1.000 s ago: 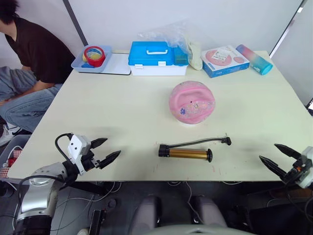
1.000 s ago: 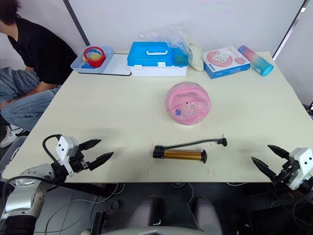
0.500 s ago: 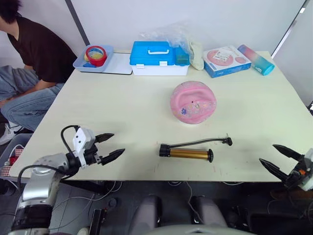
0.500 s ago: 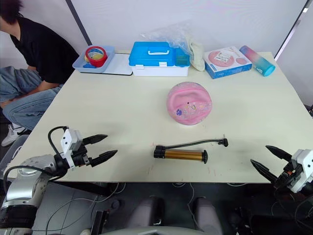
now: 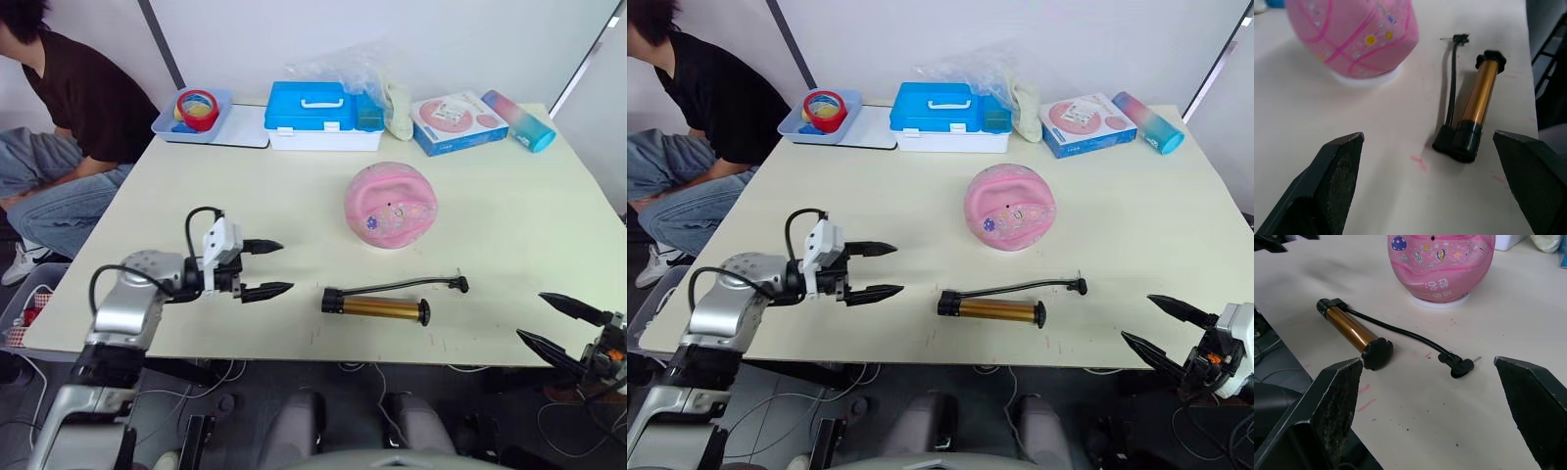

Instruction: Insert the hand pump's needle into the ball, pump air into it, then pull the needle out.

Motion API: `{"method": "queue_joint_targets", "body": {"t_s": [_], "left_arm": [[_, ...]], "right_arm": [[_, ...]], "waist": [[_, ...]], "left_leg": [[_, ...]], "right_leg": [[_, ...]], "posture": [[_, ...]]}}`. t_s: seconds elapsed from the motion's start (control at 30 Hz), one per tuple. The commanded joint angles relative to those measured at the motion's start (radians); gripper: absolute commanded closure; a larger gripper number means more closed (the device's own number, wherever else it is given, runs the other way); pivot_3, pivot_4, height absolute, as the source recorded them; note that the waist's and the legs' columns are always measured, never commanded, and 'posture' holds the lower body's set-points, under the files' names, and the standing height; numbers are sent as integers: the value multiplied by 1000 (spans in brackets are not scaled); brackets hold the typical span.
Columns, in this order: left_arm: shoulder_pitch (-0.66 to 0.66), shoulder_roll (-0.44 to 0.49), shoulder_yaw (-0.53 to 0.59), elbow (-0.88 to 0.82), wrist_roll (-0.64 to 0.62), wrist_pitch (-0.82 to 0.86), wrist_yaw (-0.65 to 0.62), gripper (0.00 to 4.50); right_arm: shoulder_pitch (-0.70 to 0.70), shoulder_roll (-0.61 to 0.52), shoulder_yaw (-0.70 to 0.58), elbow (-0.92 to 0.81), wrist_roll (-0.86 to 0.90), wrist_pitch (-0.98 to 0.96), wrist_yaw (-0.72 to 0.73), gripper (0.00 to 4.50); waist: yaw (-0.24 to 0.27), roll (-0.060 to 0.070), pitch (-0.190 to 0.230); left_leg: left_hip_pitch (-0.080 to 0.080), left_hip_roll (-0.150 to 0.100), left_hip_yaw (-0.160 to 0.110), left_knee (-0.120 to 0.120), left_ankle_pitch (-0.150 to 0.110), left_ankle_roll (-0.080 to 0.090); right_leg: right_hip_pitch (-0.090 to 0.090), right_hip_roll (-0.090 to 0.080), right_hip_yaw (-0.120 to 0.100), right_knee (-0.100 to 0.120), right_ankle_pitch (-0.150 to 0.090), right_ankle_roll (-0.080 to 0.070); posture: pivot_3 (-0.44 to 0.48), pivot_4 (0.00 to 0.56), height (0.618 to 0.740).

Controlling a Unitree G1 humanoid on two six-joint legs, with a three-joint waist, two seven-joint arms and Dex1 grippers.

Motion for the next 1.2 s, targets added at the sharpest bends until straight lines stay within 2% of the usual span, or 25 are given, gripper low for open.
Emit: {"method": "queue_joint_targets", "body": {"t_s": [0.03,0.23,0.47,0.5,0.53,0.57,0.6,0.63,0.67,0.87,1.03,1.2], "left_arm": [[-94,-37,-70,8,26,2,-37,0],[-220,-132,-172,37,85,48,-11,0],[-306,-234,-278,48,146,95,0,0],[-321,-254,-291,58,156,104,8,517],[-332,-268,-300,66,165,111,14,730],[-345,-281,-314,75,175,115,15,1157],[-359,-299,-324,87,186,122,22,1939],[-368,-311,-331,95,193,126,27,1939],[-381,-328,-343,107,201,139,32,2381],[-456,-431,-423,171,266,220,65,2381],[-493,-473,-499,272,372,142,107,2381],[-521,-557,-524,382,437,100,174,2381]], "right_arm": [[0,-10,-42,-36,20,-4,12,13],[-14,-14,-46,-57,28,2,6,13],[-14,-12,-47,-83,27,11,-8,13],[-10,-11,-49,-88,28,12,-9,0],[-7,-11,-50,-91,29,13,-10,0],[-4,-11,-52,-94,29,14,-10,0],[-1,-10,-54,-97,31,15,-11,0],[1,-10,-55,-99,32,16,-11,0],[4,-8,-57,-101,33,16,-13,0],[23,3,-72,-109,34,14,-19,0],[31,9,-78,-101,24,2,-23,0],[34,10,-84,-84,18,-11,-19,0]], "waist": [[-1,0,0],[-3,0,0],[-3,0,0],[-2,0,0],[-2,0,0],[-1,-1,0],[-1,-1,0],[-2,-1,0],[-2,-1,0],[-2,-1,1],[-4,-1,1],[-1,-1,1]], "left_leg": [[0,-1,0,0,0,0],[1,-1,0,0,0,0],[0,-1,-1,1,0,0],[0,-1,-1,1,0,0],[0,-1,-1,1,0,0],[0,-1,-1,1,0,0],[0,-1,-1,1,0,0],[0,-1,-1,1,0,0],[0,-1,-1,1,0,0],[0,-2,-2,2,0,0],[0,-1,-2,2,0,0],[0,-2,-2,2,0,0]], "right_leg": [[0,0,0,0,0,0],[1,3,1,0,0,0],[1,4,2,0,0,0],[1,4,2,0,0,0],[1,4,2,0,0,0],[1,4,2,0,0,0],[1,5,2,0,0,0],[1,5,2,0,0,1],[1,5,2,0,0,1],[2,5,3,0,-1,2],[1,6,3,0,-1,2],[1,6,4,0,-1,2]], "posture": [[0,150,740],[0,150,740],[0,150,740],[0,150,740],[0,150,740],[0,150,740],[0,150,740],[0,150,740],[0,150,740],[0,150,740],[0,150,740],[0,150,740]]}}
